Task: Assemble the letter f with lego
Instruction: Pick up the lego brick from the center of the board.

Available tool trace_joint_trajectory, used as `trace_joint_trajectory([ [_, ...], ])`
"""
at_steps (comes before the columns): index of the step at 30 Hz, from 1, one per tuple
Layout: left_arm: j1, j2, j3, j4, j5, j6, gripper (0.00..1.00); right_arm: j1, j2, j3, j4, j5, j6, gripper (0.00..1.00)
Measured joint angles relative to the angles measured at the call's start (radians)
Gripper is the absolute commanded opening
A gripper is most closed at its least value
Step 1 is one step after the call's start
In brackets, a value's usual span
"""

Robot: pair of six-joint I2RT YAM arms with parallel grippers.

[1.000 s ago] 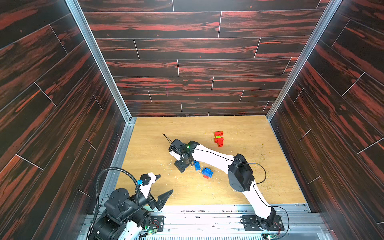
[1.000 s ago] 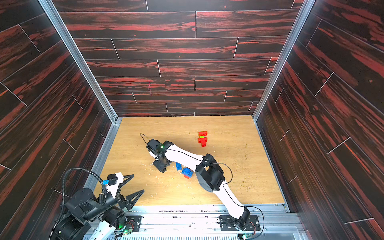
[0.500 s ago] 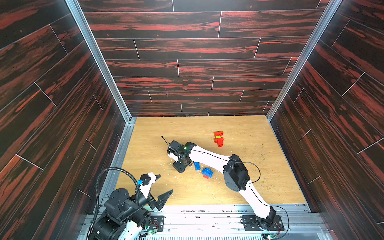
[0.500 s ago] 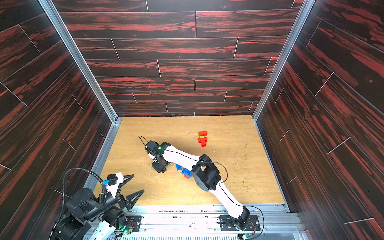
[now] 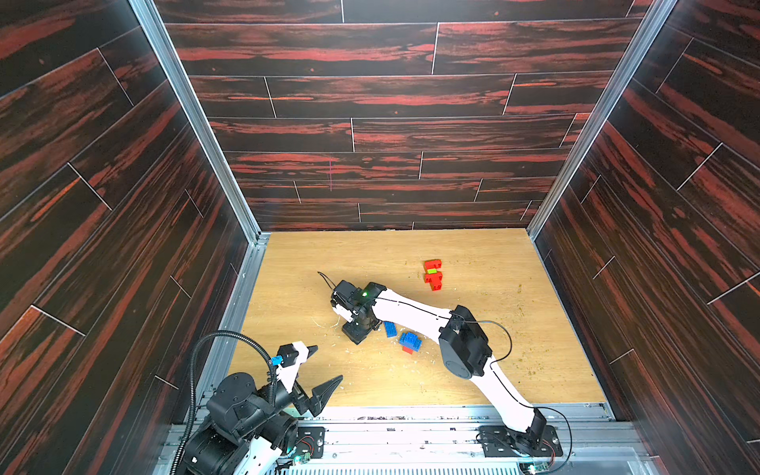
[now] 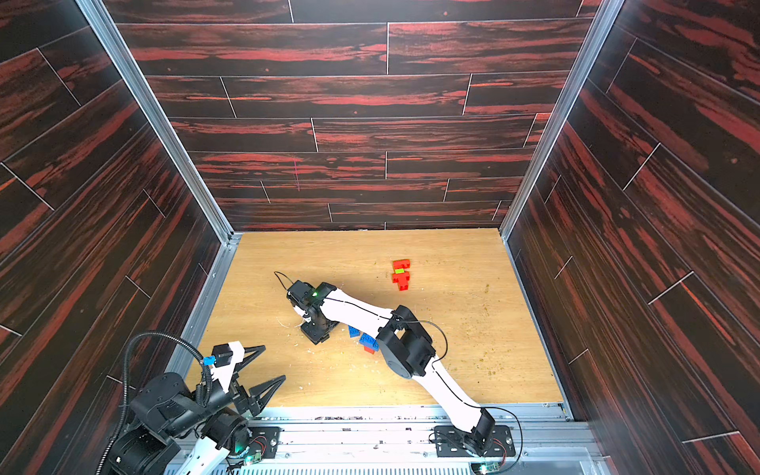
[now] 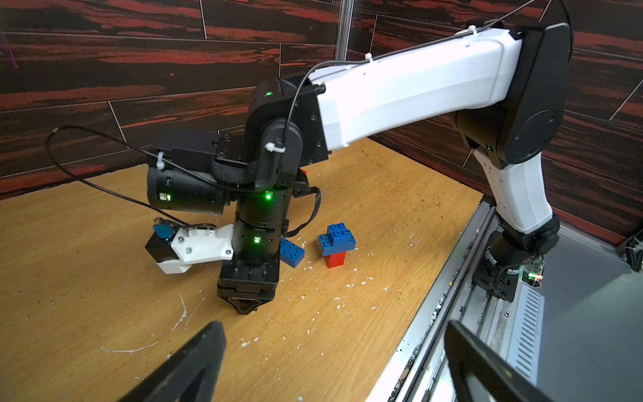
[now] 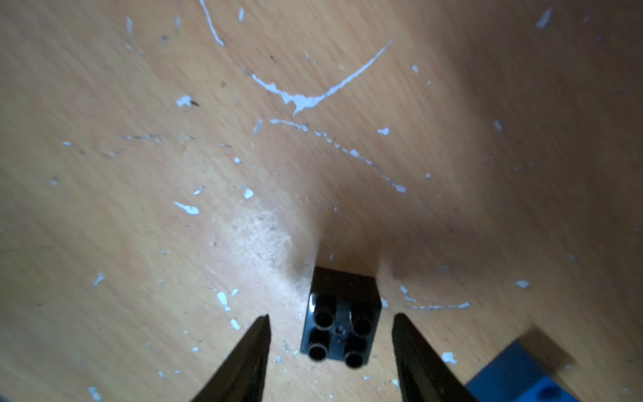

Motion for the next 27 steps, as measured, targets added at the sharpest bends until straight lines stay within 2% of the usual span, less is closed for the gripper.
trace_joint_trajectory([
  [24, 0.0, 0.0, 0.0, 0.0, 0.0, 0.0, 1.0, 0.0, 0.03, 0.039, -0.032, -0.003, 0.0, 0.51],
  [26, 0.0, 0.0, 0.0, 0.0, 0.0, 0.0, 1.0, 0.0, 0.03, 0.041, -0.034, -0.003, 0.0, 0.48],
  [27, 0.0, 0.0, 0.0, 0.0, 0.0, 0.0, 1.0, 0.0, 0.03, 0.041, -0.035, -0.003, 0.0, 0.43],
])
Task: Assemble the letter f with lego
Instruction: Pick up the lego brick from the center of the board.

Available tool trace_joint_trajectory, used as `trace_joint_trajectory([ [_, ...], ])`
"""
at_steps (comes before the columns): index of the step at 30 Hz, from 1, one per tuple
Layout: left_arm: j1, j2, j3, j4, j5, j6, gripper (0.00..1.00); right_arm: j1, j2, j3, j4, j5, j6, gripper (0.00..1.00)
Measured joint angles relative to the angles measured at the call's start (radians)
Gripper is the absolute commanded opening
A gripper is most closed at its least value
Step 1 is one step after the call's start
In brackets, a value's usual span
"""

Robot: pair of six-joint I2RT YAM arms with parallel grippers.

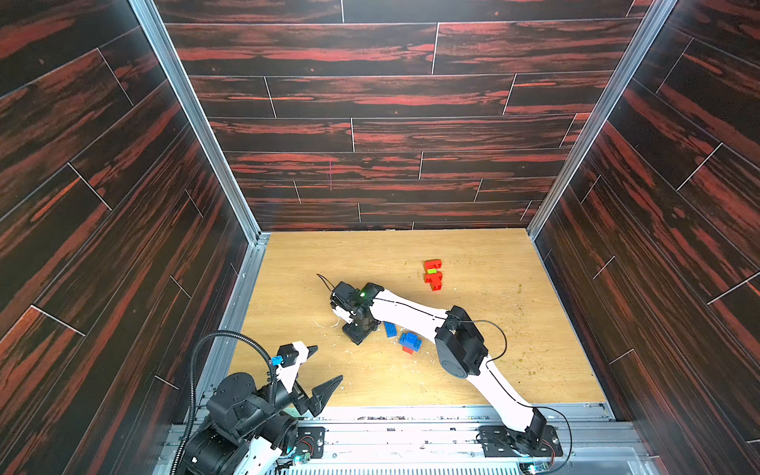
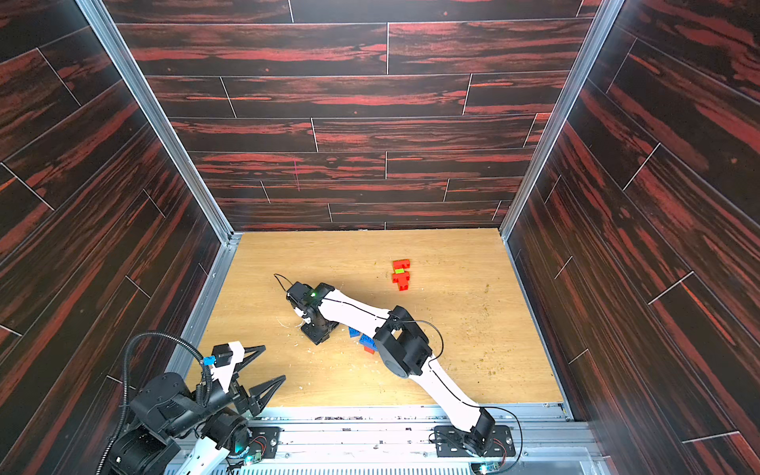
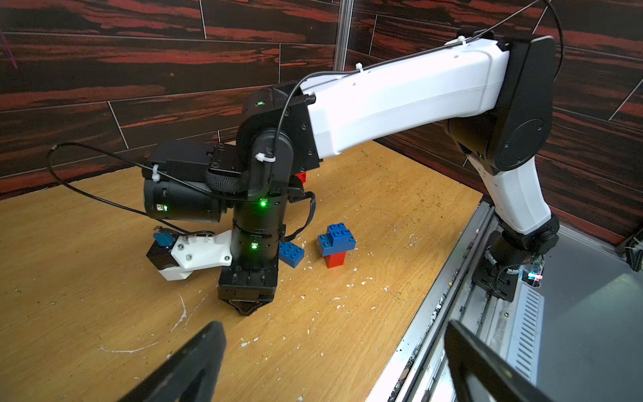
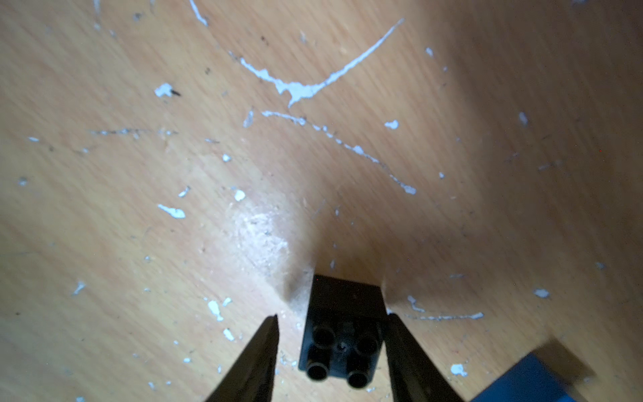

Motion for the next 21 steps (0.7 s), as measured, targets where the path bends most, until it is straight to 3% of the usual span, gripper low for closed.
trace_joint_trajectory([
  [5, 0.0, 0.0, 0.0, 0.0, 0.0, 0.0, 1.0, 0.0, 0.0, 0.0, -0.003, 0.001, -0.001, 0.4],
  [21, 0.0, 0.0, 0.0, 0.0, 0.0, 0.0, 1.0, 0.0, 0.006, 0.019, -0.021, 0.0, -0.001, 0.46],
])
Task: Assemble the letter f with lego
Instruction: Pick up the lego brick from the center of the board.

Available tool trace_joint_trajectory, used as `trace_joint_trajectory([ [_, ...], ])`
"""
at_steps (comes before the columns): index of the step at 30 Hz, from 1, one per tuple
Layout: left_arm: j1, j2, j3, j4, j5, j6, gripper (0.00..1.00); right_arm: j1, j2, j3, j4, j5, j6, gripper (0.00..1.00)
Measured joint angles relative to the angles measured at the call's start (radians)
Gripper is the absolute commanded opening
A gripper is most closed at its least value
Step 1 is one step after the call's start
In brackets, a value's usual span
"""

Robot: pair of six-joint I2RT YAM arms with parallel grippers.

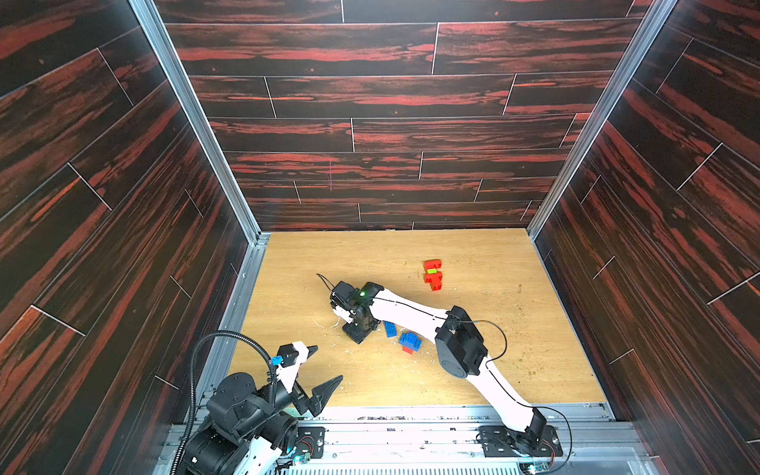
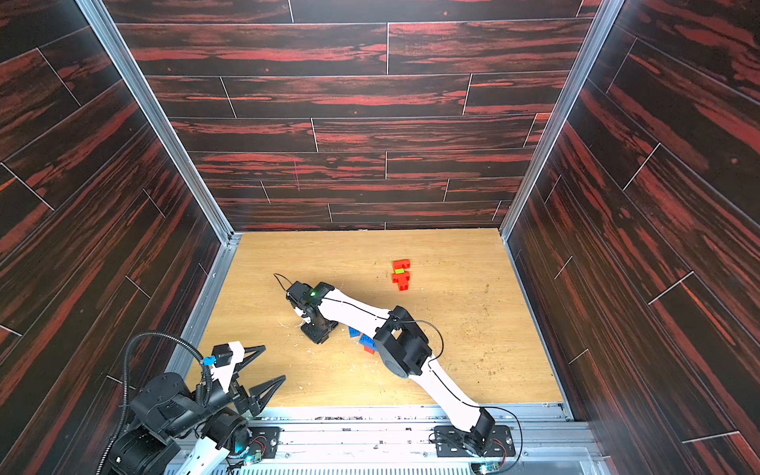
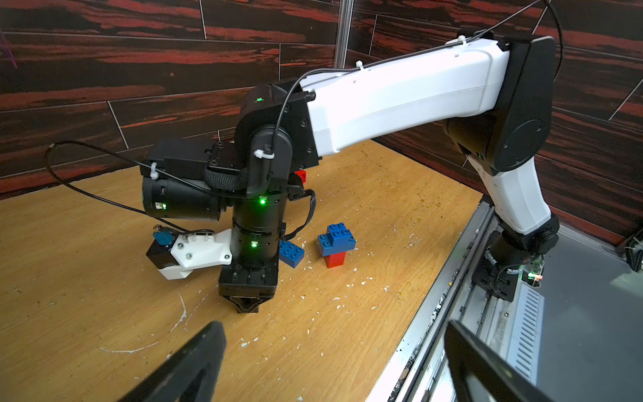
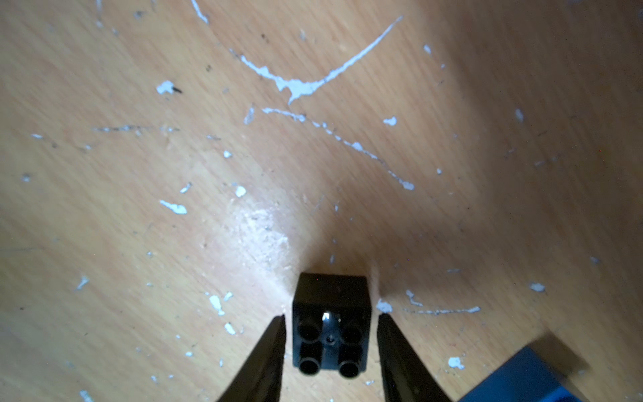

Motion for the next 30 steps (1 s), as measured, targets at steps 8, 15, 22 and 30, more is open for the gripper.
trace_joint_trajectory([
  [8, 0.0, 0.0, 0.0, 0.0, 0.0, 0.0, 1.0, 0.0, 0.027, 0.007, -0.009, 0.001, 0.0, 0.45],
  [15, 0.0, -0.001, 0.0, 0.0, 0.002, 0.0, 1.0, 0.0, 0.028, 0.018, -0.01, 0.003, -0.001, 0.2],
  [22, 0.0, -0.002, 0.0, 0.0, 0.002, 0.0, 1.0, 0.0, 0.023, 0.01, -0.016, 0.029, -0.006, 0.22],
  [30, 0.0, -0.002, 0.0, 0.0, 0.002, 0.0, 1.0, 0.0, -0.121, -0.123, -0.032, 0.103, -0.052, 0.22],
])
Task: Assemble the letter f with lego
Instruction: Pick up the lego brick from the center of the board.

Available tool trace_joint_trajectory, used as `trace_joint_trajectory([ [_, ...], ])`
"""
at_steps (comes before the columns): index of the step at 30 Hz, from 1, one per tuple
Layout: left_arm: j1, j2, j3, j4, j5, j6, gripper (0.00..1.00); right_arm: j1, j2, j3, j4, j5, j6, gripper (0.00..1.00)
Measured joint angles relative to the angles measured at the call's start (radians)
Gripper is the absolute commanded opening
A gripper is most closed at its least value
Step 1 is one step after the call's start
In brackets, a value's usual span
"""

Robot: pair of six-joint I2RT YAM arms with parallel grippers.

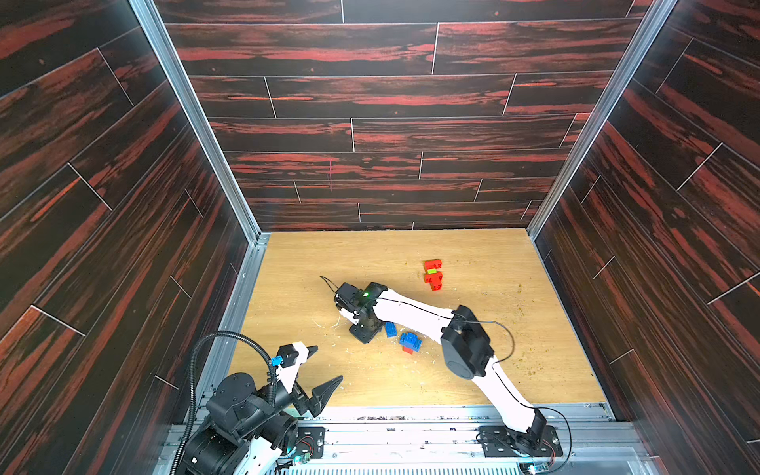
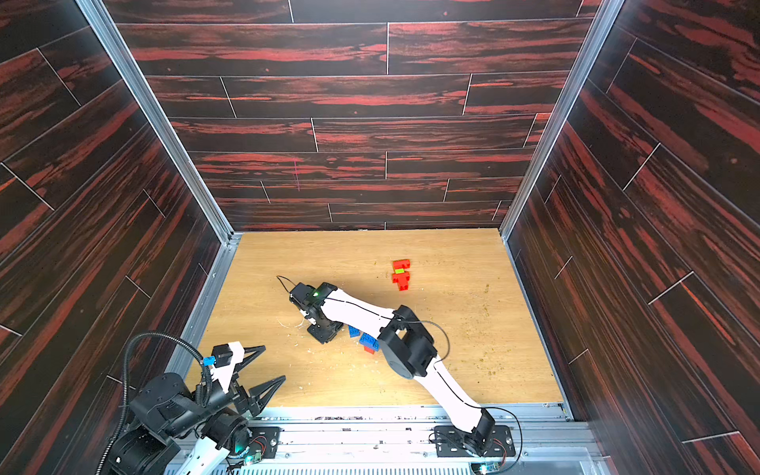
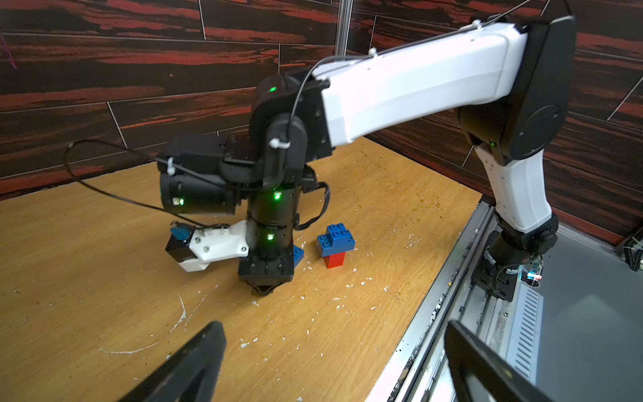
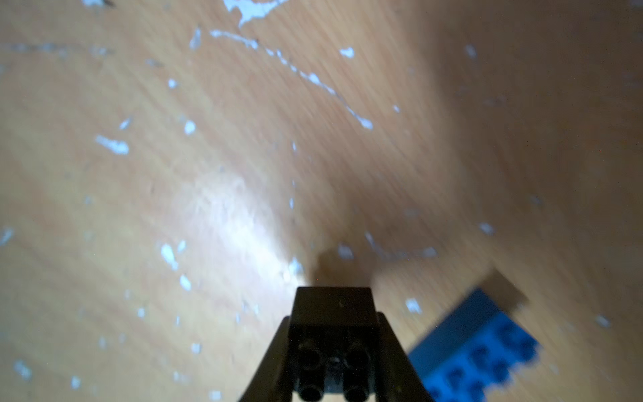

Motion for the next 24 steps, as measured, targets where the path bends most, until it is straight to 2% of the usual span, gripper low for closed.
trace_joint_trajectory([
  [9, 0.0, 0.0, 0.0, 0.0, 0.0, 0.0, 1.0, -0.02, -0.287, -0.175, -0.001, 0.027, -0.1, 0.21],
  [17, 0.0, -0.003, 0.0, 0.0, -0.001, 0.0, 1.0, -0.093, -0.538, -0.444, 0.04, -0.045, -0.226, 0.21],
  [24, 0.0, -0.003, 0.0, 0.0, -0.003, 0.0, 1.0, -0.131, -0.67, -0.601, 0.098, -0.122, -0.341, 0.21],
])
